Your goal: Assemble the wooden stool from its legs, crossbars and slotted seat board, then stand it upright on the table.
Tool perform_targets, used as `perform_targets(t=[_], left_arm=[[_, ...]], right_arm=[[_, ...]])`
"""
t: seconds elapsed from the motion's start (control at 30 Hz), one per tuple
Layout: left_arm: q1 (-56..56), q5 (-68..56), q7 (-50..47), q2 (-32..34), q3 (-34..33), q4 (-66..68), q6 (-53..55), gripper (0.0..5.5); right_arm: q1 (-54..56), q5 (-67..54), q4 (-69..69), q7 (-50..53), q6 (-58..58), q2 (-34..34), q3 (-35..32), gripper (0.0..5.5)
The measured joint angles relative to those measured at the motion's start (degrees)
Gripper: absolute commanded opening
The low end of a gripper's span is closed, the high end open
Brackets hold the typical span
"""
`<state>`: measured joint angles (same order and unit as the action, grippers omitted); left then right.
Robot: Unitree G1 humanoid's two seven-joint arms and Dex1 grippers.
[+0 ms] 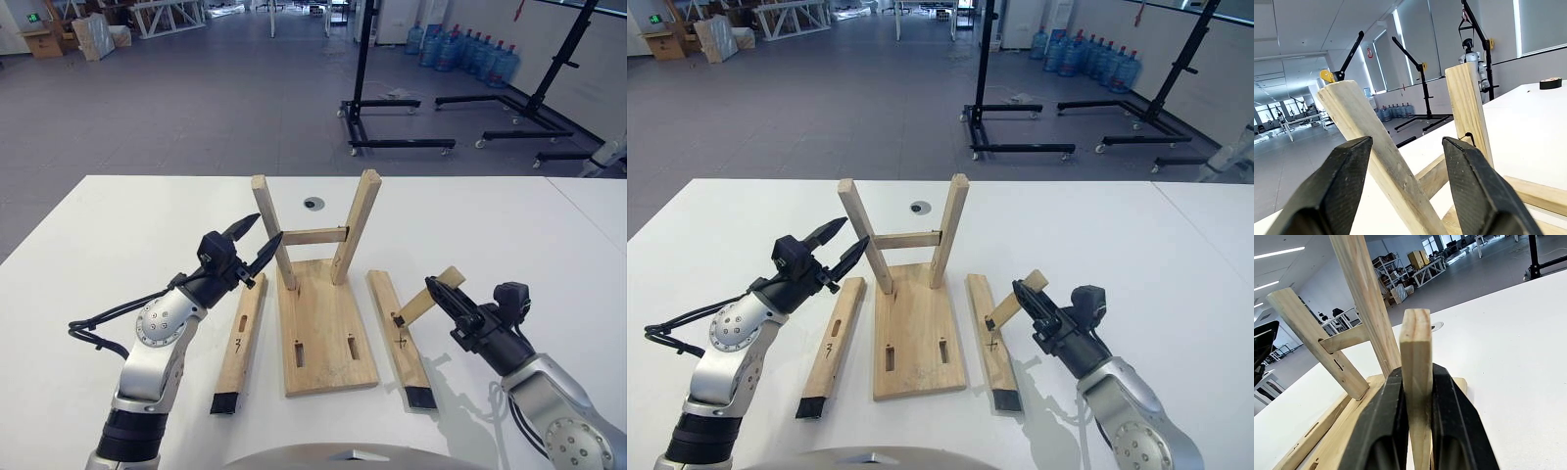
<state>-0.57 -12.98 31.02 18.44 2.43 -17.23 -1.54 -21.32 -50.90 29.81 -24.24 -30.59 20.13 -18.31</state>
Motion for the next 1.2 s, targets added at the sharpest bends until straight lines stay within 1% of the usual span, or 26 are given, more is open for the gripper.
perform_targets(t=[0.3, 0.5, 0.7, 1.2], left_arm=[[-1.7, 0.0, 0.5, 0.0, 0.1, 1.6, 0.0, 2.62], [-1.7, 0.0, 0.8, 0.0, 0.2, 1.8, 0.0, 2.62], [-1.6, 0.1, 0.9, 0.0, 0.6, 2.1, 0.0, 2.62], [-1.6, 0.3, 1.0, 0.0, 1.1, 2.8, -0.5, 2.62]], right_arm=[[0.5, -0.8, -0.4, 0.8, -0.4, -0.3, -1.3, 0.38], [-0.9, -3.1, -0.6, 1.9, -3.1, 0.3, -2.2, 0.38], [-1.9, -6.4, 0.5, 1.6, -3.2, 0.5, -3.7, 0.38], [-2.6, -7.6, 0.6, 1.2, -2.3, 0.5, -6.1, 0.38]])
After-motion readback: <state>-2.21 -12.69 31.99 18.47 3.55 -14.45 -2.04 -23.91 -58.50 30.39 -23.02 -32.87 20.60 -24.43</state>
